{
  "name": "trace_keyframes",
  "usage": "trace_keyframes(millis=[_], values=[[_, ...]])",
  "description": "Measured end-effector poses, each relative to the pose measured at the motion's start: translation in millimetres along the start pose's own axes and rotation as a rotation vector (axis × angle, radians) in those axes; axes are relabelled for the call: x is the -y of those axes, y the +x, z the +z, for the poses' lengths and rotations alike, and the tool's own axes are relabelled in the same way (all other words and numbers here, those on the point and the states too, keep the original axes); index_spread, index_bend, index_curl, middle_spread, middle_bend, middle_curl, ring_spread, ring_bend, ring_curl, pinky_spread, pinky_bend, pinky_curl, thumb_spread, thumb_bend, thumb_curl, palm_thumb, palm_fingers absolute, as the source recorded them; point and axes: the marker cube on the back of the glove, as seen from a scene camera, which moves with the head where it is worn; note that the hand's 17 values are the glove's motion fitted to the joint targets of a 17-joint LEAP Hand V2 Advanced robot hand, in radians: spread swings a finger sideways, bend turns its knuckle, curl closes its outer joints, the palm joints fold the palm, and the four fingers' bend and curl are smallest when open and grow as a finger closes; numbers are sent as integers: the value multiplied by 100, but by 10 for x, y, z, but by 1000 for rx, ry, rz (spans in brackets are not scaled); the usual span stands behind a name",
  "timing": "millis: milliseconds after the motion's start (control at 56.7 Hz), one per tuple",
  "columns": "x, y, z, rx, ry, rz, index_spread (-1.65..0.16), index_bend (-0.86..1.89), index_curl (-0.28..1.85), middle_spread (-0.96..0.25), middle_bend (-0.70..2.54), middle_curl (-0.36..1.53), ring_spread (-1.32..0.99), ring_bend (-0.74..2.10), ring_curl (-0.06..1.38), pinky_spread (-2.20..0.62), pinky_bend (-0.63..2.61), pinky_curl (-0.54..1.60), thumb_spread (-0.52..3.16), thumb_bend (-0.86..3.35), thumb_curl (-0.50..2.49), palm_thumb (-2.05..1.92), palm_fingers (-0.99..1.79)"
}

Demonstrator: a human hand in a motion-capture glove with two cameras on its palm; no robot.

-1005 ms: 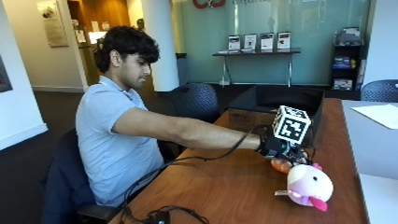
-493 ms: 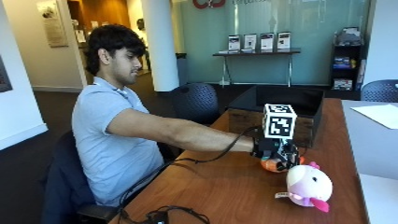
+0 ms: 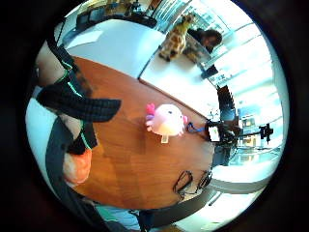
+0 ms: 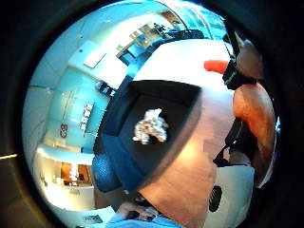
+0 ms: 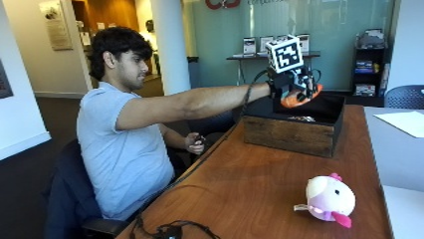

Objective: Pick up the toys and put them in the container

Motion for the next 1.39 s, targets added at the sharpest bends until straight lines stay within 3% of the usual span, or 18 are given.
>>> trace_keyframes(millis=[300, 617, 705, 740, 899, 1198, 1392], values=[[179, -1704, -596, 59, 92, -247, -25, 18, 46, 2, 28, 55, -17, 106, 59, -31, 117, 50, 147, 62, 65, 62, 79], [110, -2384, -228, 40, -8, -410, -26, 11, 45, 2, 30, 62, -17, 108, 59, -32, 119, 50, 147, 52, 65, 48, 71], [80, -2145, -138, 28, -106, -423, -31, 19, 48, 1, 22, 60, -14, 82, 57, -28, 117, 52, 148, 27, 48, 1, 12], [78, -2041, -120, 28, -111, -416, -32, 25, 49, 2, 20, 59, -13, 70, 54, -23, 114, 51, 144, 18, 43, -10, 0], [102, -1448, -76, 28, -126, -318, -36, 29, 43, 2, 19, 53, -10, 53, 39, -6, 90, 37, 135, -4, 33, -11, 0], [-76, 474, -116, 22, -172, 21, -36, 26, 42, 1, 16, 45, -8, 44, 34, 3, 87, 35, 132, -6, 24, -9, -3], [-406, 1669, 220, -113, -288, 263, -36, 24, 41, 1, 14, 39, -5, 34, 32, 5, 90, 35, 133, -4, 22, -6, -9]])
